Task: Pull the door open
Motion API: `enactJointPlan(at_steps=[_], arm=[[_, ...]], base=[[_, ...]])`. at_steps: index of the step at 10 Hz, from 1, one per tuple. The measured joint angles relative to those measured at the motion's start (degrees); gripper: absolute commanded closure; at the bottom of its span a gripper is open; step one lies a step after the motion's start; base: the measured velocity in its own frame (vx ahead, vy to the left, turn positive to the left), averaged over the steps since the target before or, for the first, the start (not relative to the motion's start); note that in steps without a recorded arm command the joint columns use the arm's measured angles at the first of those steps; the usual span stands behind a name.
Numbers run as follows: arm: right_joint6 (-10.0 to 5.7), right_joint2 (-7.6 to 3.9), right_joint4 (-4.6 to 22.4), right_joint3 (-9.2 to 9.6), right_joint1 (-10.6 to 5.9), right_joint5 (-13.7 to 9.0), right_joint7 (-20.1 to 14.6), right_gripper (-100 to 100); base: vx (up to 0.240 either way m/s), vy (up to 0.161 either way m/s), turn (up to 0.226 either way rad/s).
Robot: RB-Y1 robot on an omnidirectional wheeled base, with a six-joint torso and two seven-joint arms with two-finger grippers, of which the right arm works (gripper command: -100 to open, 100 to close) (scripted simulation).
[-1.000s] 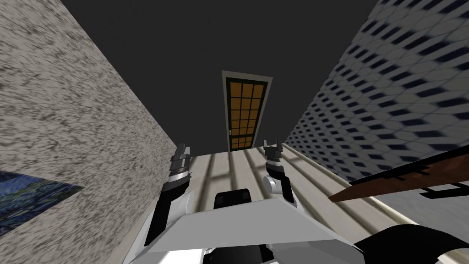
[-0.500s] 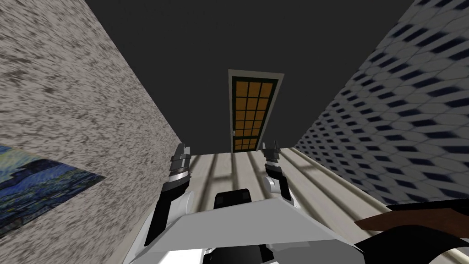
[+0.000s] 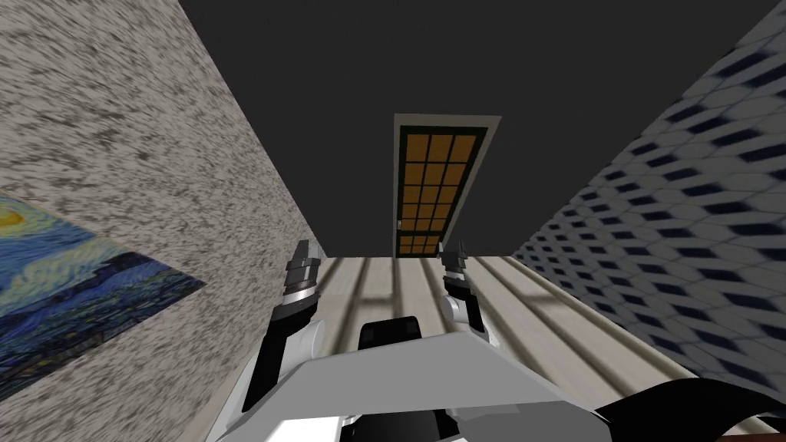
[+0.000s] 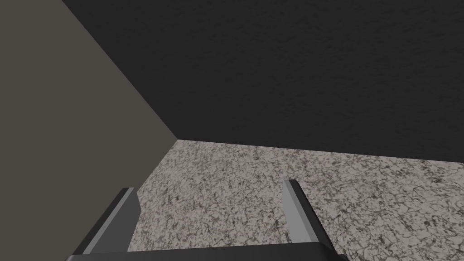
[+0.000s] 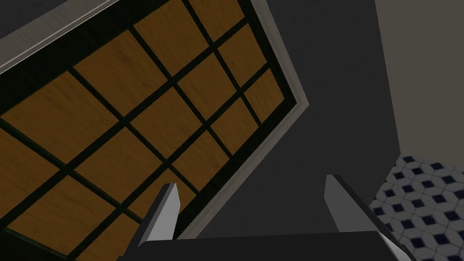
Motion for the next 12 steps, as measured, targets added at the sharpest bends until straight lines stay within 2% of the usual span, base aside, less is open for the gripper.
enactJointPlan(at_steps=[3, 8, 10, 12], arm=[[-1.09, -0.38, 4.4, 0.03, -1.27, -2.3, -3.1, -100], [-3.76, -1.79, 12.5, -0.31, -3.0, -6.7, -9.5, -100], [-4.03, -2.07, 14.9, -0.56, -3.65, -8.6, -11.8, -100], [-5.31, -2.73, 18.4, -0.68, -4.25, -10.4, -14.6, -100]], base=[[0.103, -0.012, 0.182], [0.1, -0.016, 0.193], [0.098, -0.024, 0.195], [0.104, -0.027, 0.21]])
